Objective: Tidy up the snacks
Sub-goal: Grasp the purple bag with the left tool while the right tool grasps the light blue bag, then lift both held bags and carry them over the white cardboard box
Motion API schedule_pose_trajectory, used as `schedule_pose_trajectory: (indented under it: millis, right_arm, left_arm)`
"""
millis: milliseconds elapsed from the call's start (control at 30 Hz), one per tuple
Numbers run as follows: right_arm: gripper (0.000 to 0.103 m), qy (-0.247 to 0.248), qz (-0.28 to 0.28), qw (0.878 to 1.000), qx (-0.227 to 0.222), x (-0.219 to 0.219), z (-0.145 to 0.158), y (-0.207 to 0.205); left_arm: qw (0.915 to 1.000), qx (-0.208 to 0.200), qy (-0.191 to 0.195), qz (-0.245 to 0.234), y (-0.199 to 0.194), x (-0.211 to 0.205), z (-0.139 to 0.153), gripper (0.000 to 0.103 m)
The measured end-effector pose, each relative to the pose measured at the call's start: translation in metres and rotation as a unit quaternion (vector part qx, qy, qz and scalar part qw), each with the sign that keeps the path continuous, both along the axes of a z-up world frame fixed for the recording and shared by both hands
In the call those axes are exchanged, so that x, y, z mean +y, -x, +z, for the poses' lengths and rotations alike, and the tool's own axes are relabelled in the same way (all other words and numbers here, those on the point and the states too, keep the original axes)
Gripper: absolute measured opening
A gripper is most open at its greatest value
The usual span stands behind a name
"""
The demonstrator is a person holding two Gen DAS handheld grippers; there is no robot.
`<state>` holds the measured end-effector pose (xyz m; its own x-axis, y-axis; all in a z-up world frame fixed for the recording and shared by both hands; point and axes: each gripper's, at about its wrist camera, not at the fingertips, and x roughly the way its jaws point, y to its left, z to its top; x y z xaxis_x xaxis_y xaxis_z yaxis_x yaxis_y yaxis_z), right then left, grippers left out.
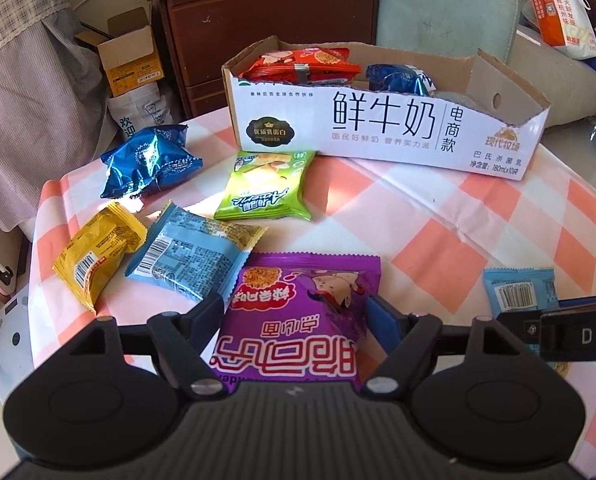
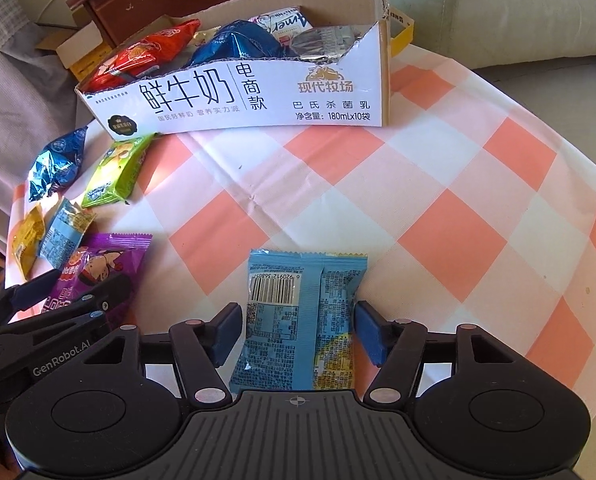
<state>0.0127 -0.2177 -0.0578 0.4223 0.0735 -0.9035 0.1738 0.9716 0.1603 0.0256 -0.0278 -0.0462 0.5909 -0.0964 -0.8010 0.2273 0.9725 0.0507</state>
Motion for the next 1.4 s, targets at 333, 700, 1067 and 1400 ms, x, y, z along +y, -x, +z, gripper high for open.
schedule_pose_trajectory:
  millis: [333, 700, 1067, 1400]
  right_arm:
    - [0.071, 0.074, 0.051, 0.996, 0.001, 0.024, -0.004, 0.001]
    - [0.05, 0.079, 0.06, 0.995, -0.02, 0.027, 0.001, 0.002]
    - [0.05, 0.054, 0.05, 0.996, -0.051, 0.024, 0.014, 0.002]
    - [0.05, 0.04, 0.032, 0.996, -0.071, 0.019, 0.024, 0.002]
  left_arm:
    - [0.9994, 0.0, -0.032, -0.014, 0.002, -0.01, -0.009, 0.081]
    - [0.9991, 0.0, -0.028, -0.031, 0.006, -0.013, -0.005, 0.068]
    - [0.9996, -0.004, -0.006, -0.027, 0.006, -0.01, 0.007, 0.059]
    - [0.9992, 0.002, 0.04, 0.002, 0.001, 0.012, 0.018, 0.058]
